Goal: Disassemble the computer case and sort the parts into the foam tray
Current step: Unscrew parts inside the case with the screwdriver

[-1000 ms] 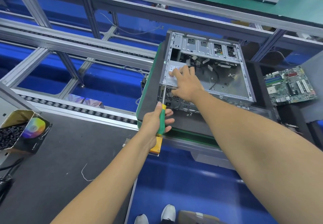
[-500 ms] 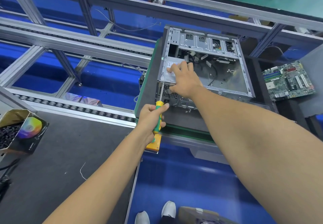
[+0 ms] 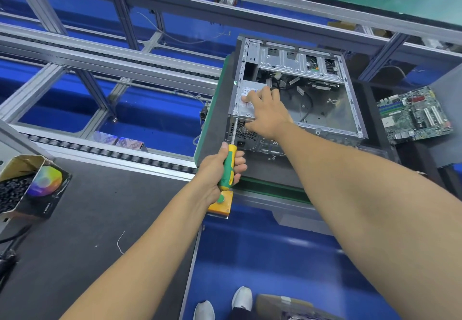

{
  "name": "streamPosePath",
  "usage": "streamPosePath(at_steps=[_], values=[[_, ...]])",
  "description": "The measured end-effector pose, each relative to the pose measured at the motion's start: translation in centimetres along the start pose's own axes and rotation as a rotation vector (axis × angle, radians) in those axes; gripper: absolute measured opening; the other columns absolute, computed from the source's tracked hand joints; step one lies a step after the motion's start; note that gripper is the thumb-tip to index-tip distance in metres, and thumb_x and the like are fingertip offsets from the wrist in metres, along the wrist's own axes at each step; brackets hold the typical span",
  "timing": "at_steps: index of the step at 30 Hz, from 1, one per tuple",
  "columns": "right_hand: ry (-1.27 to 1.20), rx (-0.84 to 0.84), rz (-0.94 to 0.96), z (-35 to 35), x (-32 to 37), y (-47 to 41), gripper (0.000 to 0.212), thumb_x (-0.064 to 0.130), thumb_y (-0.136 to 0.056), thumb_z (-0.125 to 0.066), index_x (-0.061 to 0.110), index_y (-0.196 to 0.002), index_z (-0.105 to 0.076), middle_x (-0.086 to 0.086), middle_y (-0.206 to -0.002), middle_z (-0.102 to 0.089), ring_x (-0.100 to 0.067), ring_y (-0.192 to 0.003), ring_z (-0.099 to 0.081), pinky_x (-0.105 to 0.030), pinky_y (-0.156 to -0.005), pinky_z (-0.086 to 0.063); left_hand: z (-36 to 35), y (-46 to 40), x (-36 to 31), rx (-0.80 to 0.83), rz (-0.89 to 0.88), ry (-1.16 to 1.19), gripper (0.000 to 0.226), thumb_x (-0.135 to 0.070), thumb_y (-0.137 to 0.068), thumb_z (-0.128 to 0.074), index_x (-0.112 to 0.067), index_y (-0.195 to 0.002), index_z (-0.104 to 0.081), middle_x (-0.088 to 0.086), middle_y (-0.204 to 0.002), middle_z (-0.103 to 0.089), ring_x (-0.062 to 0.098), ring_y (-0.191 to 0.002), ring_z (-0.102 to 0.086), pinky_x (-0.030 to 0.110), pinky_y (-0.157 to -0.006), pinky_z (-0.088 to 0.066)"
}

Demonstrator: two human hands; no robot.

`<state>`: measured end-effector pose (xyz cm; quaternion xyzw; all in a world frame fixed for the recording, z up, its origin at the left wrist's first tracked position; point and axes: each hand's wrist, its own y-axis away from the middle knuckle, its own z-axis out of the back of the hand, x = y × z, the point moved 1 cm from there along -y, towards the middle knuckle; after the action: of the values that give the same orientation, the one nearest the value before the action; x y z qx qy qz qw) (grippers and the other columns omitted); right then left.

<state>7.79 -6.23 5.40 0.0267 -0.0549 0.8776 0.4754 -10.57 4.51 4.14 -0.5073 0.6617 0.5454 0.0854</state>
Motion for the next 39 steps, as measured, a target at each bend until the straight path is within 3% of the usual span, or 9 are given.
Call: streamPosePath(at_steps=[5,8,12,15,19,26,31,34,39], values=[[-0.005,0.005,-0.001,0.1,0.0,0.0,0.072,0.04,-0.073,-0.072,0.031,-0.137,-0.041,-0.006,-0.124,-0.036,-0.026,-0.109,-0.029,-0.043,-0.092,-0.045,-0.3,-0.3,-0.3,-0.042,-0.025,-0.04,0.043,-0.053,-0.099,-0.06,-0.01,-0.1,-0.064,0.004,-0.084,-0.06,0.012,-0.057,-0.05,0.021,-0.044,-0.04],[-0.008,0.008,-0.004,0.1,0.1,0.0,0.072,0.04,-0.073,-0.073,0.031,-0.137,-0.041,-0.005,-0.125,-0.036,-0.027,-0.111,-0.03,-0.042,-0.091,-0.046,-0.3,-0.8,0.2,-0.075,-0.073,-0.096,0.041,-0.04,-0.086,-0.082,-0.015,-0.094,-0.05,0.006,-0.088,-0.053,0.012,-0.058,-0.05,0.021,-0.043,-0.04],[-0.014,0.006,-0.005,0.2,0.1,0.1,0.072,0.039,-0.073,-0.073,0.031,-0.137,-0.042,-0.005,-0.125,-0.036,-0.026,-0.111,-0.03,-0.04,-0.089,-0.046,0.1,-1.2,0.7,-0.112,-0.128,-0.054,0.038,-0.029,-0.085,-0.085,-0.015,-0.087,-0.049,0.006,-0.075,-0.059,0.012,-0.057,-0.059,0.022,-0.045,-0.047],[-0.01,0.003,-0.004,0.2,0.1,0.1,0.071,0.039,-0.073,-0.074,0.031,-0.137,-0.042,-0.005,-0.125,-0.036,-0.027,-0.111,-0.031,-0.041,-0.088,-0.046,0.2,-1.3,0.6,-0.08,-0.157,-0.061,0.035,-0.033,-0.086,-0.083,-0.014,-0.082,-0.054,0.01,-0.078,-0.067,0.017,-0.065,-0.07,0.026,-0.051,-0.054],[-0.01,0.002,-0.003,0.1,0.0,0.0,0.071,0.039,-0.072,-0.074,0.03,-0.136,-0.043,-0.005,-0.125,-0.037,-0.027,-0.111,-0.031,-0.042,-0.092,-0.047,-0.1,-1.0,0.9,-0.026,-0.127,-0.112,0.039,-0.044,-0.093,-0.073,-0.006,-0.101,-0.067,0.007,-0.084,-0.074,0.016,-0.072,-0.071,0.032,-0.06,-0.057],[-0.014,-0.003,-0.002,-0.1,-0.1,0.0,0.072,0.04,-0.072,-0.074,0.031,-0.136,-0.042,-0.004,-0.123,-0.036,-0.026,-0.109,-0.03,-0.043,-0.09,-0.047,-0.4,-0.5,0.8,-0.039,-0.066,-0.158,0.056,-0.053,-0.108,-0.038,-0.009,-0.105,-0.073,0.001,-0.084,-0.079,0.007,-0.053,-0.06,0.022,-0.051,-0.049],[-0.009,-0.002,-0.006,-0.2,-0.1,-0.1,0.073,0.041,-0.072,-0.073,0.031,-0.136,-0.042,-0.005,-0.124,-0.036,-0.026,-0.109,-0.03,-0.044,-0.093,-0.046,-0.2,-0.9,0.6,-0.138,-0.128,-0.149,0.052,-0.056,-0.092,-0.069,-0.01,-0.115,-0.056,0.004,-0.087,-0.059,0.012,-0.057,-0.053,0.025,-0.044,-0.045],[-0.013,0.001,-0.006,-0.1,-0.1,-0.1,0.073,0.04,-0.072,-0.073,0.031,-0.137,-0.042,-0.005,-0.125,-0.037,-0.027,-0.11,-0.03,-0.044,-0.093,-0.046,0.2,-1.1,0.8,-0.159,-0.17,-0.195,0.051,-0.041,-0.081,-0.086,-0.016,-0.099,-0.046,0.005,-0.09,-0.055,0.014,-0.063,-0.054,0.025,-0.046,-0.046],[-0.018,0.006,-0.004,-0.1,0.0,0.0,0.072,0.04,-0.072,-0.073,0.03,-0.137,-0.043,-0.005,-0.124,-0.036,-0.027,-0.109,-0.03,-0.044,-0.091,-0.047,0.8,-1.3,0.6,-0.153,-0.21,-0.082,0.042,-0.037,-0.083,-0.086,-0.015,-0.081,-0.05,0.009,-0.081,-0.063,0.017,-0.062,-0.067,0.026,-0.052,-0.054]])
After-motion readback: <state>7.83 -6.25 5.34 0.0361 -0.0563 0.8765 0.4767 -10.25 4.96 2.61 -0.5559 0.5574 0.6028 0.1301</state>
